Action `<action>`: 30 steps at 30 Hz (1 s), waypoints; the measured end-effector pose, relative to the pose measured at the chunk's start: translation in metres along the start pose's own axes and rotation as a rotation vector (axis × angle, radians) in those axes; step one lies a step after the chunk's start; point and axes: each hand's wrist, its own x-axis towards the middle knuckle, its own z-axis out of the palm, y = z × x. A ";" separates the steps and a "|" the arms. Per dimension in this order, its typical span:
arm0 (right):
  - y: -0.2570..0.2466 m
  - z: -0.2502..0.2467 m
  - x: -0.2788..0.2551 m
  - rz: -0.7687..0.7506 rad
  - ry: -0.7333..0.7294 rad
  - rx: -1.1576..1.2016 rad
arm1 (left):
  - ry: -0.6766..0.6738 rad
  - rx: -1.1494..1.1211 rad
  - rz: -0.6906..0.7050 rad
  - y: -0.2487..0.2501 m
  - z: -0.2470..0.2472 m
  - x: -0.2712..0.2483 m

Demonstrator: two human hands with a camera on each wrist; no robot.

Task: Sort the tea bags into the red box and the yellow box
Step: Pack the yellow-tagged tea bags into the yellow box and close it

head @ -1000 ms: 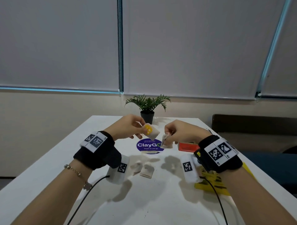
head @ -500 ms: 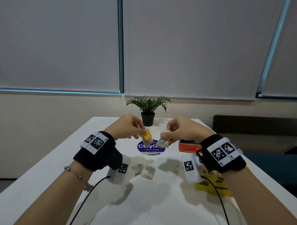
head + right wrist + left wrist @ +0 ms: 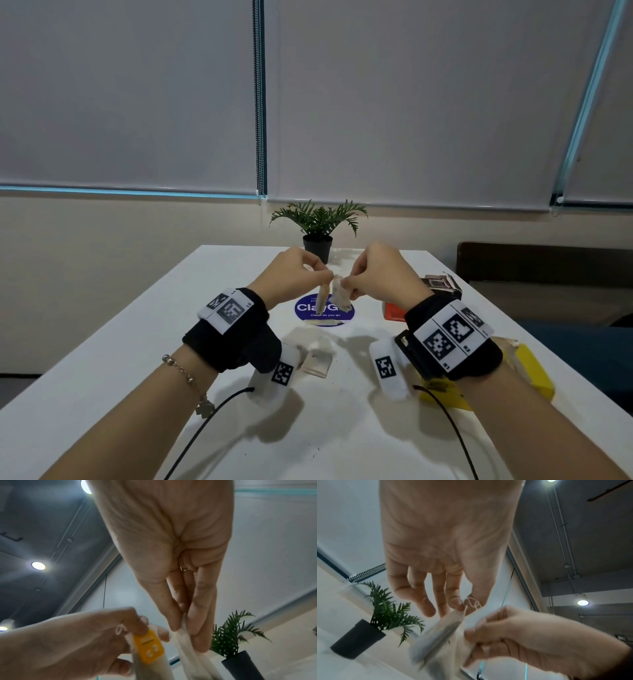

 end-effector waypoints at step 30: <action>-0.003 0.062 -0.009 0.009 -0.655 -0.466 | -0.173 -0.158 0.028 -0.025 -0.053 0.001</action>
